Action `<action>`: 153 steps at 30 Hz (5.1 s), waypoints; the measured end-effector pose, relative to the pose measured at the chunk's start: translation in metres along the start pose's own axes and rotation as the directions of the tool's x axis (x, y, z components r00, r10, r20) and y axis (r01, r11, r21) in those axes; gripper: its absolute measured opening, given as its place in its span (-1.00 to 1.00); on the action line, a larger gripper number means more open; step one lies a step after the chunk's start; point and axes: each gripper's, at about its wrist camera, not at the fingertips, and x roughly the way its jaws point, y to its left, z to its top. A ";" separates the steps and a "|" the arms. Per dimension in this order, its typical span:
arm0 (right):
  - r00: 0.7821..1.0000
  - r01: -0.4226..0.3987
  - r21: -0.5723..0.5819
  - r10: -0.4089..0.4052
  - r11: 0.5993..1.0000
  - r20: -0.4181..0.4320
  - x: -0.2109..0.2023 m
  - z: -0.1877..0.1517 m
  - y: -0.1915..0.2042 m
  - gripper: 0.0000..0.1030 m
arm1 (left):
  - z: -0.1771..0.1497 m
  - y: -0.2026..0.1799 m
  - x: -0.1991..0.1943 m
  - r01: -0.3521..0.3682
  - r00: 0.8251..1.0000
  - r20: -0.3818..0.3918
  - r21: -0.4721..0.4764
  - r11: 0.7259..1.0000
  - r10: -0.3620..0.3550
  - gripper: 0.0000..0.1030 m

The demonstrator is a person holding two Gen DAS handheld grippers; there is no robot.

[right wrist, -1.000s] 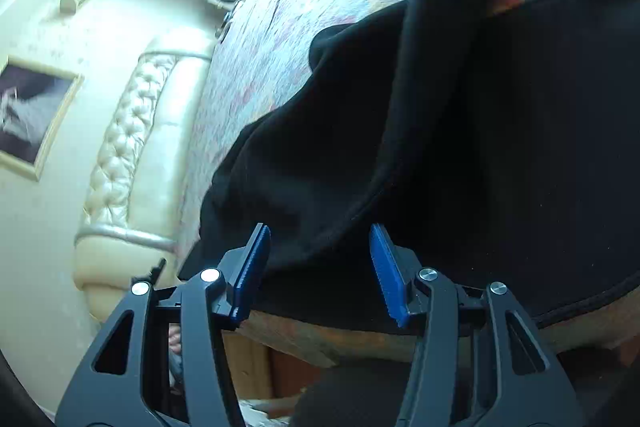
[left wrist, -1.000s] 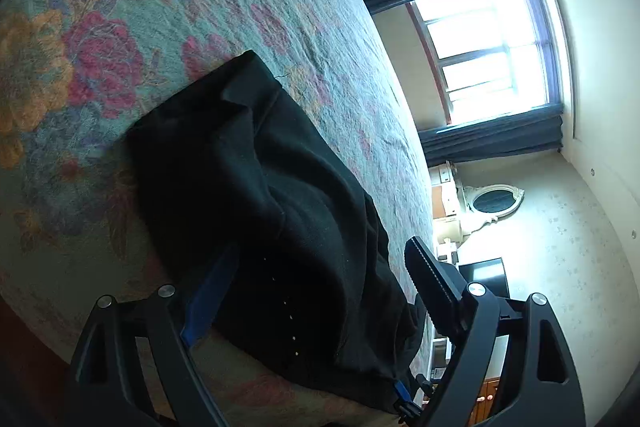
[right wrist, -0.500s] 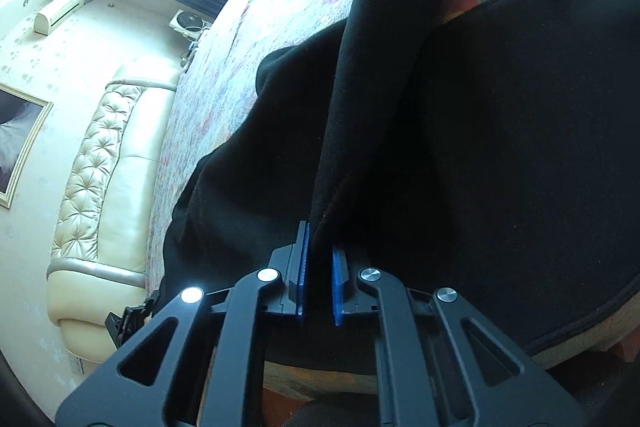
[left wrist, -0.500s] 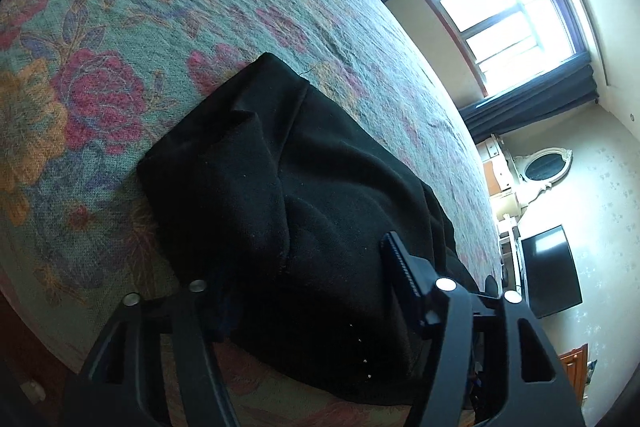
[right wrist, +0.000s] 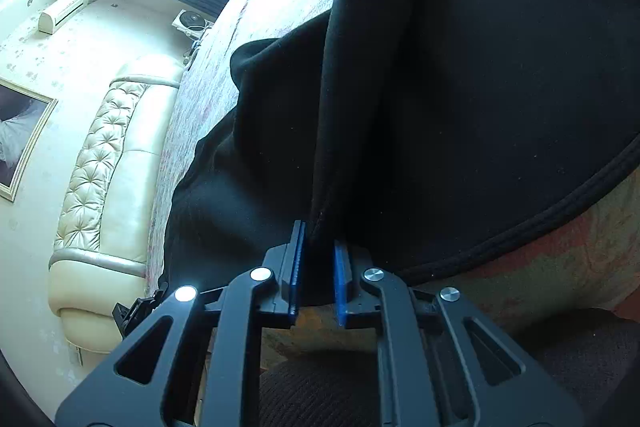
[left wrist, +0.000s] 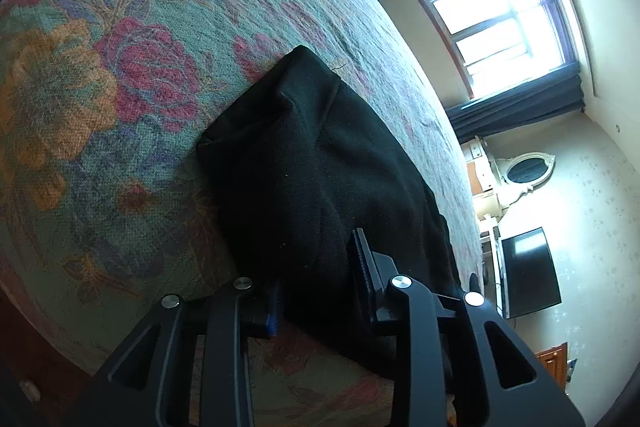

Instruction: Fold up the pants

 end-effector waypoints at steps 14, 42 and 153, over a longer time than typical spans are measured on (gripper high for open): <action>0.945 0.097 0.163 -0.142 0.982 0.294 -0.076 0.194 -0.039 0.33 | -0.046 -0.121 -0.021 0.072 0.997 0.013 0.327 0.942 -0.080 0.65; 0.925 0.029 0.102 -0.065 0.994 0.374 -0.113 0.273 -0.082 -0.89 | -0.249 -0.253 0.171 0.318 0.882 -0.420 0.197 0.928 -0.213 0.66; 0.972 0.145 0.010 -0.144 0.989 0.188 -0.228 0.137 -0.217 -0.83 | -0.264 -0.242 0.195 0.041 0.949 -0.313 0.030 0.999 -0.029 -0.54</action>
